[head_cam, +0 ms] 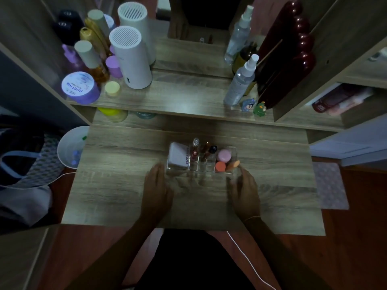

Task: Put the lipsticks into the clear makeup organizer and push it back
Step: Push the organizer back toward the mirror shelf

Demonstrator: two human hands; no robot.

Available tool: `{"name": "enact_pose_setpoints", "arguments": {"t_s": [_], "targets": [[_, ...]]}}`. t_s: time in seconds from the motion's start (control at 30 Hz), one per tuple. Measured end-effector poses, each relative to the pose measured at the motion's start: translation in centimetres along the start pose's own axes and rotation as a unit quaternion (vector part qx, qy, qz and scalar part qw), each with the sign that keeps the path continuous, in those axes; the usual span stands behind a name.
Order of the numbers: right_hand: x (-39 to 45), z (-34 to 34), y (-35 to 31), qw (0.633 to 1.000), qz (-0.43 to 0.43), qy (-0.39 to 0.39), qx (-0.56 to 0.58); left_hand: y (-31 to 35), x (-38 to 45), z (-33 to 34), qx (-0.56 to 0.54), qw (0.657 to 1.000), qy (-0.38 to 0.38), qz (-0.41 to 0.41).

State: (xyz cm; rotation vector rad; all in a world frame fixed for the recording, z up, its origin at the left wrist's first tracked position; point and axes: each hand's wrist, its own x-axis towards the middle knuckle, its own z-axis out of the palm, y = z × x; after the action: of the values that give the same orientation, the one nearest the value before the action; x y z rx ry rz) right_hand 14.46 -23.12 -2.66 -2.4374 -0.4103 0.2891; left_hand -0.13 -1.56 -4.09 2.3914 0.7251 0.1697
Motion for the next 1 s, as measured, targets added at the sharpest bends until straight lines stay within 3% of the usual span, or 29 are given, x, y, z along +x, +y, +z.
{"name": "enact_pose_setpoints", "arguments": {"t_s": [0.2,0.57,1.0], "targets": [[0.3,1.9,0.4,0.992,-0.018,-0.097,-0.075,-0.5,2.5,0.4,0.012,0.995,-0.096,0.000],[0.2,2.5,1.3,0.992,-0.020,-0.079,-0.094,-0.7,3.1,1.0,0.016,0.994,-0.105,0.007],[1.1,-0.5,5.6,0.993,0.045,-0.026,-0.104,2.4,4.5,4.1,0.037,0.981,-0.161,0.097]]}}
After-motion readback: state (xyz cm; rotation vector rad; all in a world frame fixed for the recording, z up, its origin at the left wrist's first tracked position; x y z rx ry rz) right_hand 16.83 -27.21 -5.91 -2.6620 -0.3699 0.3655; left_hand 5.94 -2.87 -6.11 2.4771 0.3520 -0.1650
